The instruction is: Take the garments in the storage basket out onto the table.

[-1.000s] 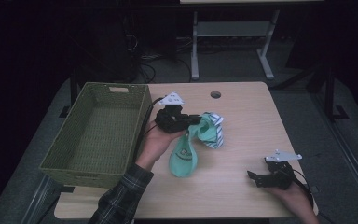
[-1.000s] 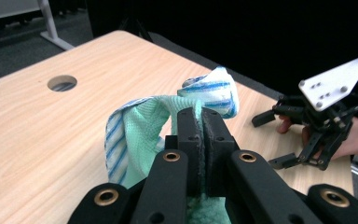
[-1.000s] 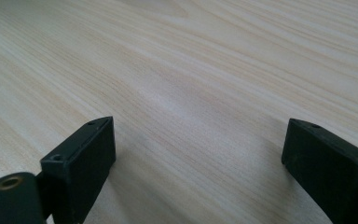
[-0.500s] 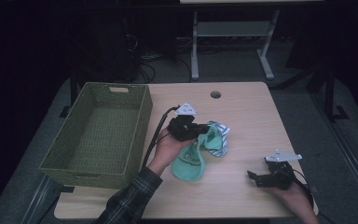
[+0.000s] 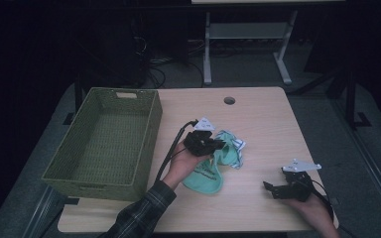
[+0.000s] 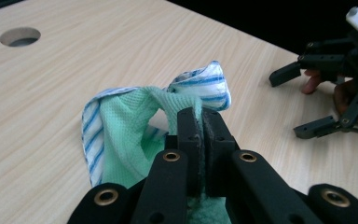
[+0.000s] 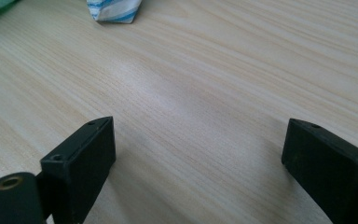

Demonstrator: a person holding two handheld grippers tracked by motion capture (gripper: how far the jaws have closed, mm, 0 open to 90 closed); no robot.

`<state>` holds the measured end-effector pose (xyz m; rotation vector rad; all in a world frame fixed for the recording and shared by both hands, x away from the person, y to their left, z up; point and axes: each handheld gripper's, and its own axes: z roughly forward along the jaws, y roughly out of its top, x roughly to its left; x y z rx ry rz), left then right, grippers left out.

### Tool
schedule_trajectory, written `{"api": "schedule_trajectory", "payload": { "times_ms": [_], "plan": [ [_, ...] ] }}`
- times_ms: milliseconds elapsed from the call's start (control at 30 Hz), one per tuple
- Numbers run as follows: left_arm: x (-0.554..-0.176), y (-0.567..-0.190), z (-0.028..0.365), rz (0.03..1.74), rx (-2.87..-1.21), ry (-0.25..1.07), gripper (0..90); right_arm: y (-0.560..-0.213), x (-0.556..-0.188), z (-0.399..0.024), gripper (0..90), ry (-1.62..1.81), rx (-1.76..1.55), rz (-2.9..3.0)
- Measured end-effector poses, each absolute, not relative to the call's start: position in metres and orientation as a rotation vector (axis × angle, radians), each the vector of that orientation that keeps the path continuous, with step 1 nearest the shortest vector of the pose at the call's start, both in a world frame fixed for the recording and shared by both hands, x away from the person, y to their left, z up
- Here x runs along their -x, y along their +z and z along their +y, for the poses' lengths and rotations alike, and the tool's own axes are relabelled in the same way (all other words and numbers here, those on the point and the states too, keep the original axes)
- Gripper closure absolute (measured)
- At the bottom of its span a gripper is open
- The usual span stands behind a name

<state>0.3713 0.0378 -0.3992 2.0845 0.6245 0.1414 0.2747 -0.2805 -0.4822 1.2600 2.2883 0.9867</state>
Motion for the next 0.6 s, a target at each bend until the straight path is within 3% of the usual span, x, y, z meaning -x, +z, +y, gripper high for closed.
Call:
{"api": "schedule_trajectory", "payload": {
  "times_ms": [600],
  "plan": [
    [-0.374, -0.434, 0.029, 0.625, -2.167, 0.099, 86.5, -0.482, -0.275, -0.280, 9.4, 0.986, -1.260, 2.289]
  ]
}}
